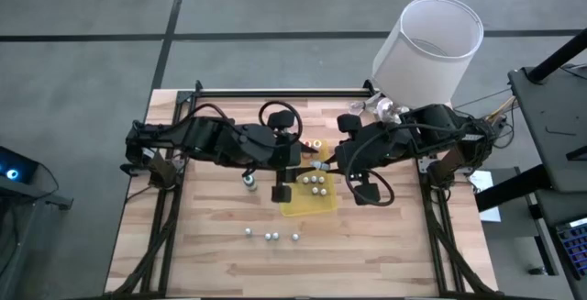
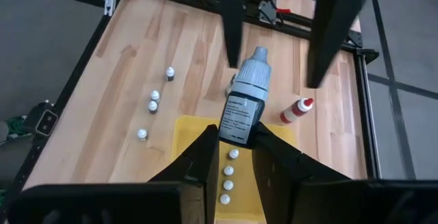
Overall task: Pick & Place food coloring
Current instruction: Put the right small black food coloring bottle into the bin
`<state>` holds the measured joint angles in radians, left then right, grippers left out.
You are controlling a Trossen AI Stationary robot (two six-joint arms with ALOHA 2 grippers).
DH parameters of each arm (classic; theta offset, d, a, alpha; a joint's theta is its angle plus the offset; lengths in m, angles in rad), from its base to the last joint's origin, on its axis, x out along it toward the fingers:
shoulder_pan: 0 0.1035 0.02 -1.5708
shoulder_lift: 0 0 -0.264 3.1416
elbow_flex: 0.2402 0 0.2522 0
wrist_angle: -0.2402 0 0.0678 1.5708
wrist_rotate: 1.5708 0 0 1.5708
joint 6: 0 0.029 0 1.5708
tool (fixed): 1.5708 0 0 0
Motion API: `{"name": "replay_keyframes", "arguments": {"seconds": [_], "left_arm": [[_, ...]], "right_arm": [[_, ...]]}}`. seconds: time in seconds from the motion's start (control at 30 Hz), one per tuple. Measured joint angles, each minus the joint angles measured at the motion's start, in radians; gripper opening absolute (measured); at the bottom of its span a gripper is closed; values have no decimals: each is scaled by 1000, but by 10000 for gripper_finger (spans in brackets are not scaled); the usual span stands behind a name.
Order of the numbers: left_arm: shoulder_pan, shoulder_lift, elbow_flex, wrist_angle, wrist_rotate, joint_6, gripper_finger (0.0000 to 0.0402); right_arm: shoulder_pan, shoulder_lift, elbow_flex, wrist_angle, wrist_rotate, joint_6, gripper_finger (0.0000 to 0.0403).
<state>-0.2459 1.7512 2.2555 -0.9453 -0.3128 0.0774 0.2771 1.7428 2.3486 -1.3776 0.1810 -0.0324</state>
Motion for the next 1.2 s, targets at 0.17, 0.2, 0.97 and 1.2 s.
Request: {"name": "replay_keyframes", "arguments": {"seconds": [0.17, 0.2, 0.97, 1.2], "left_arm": [[2, 0, 0, -8, 34, -18, 140], [2, 0, 0, -9, 35, -22, 140], [7, -1, 0, -14, 62, -48, 126], [12, -1, 0, -12, 62, -54, 94]], "right_arm": [[0, 0, 0, 6, 0, -18, 68], [0, 0, 0, 8, 0, -23, 68], [0, 0, 0, 34, 1, -40, 68], [0, 0, 0, 34, 2, -39, 68]]}}
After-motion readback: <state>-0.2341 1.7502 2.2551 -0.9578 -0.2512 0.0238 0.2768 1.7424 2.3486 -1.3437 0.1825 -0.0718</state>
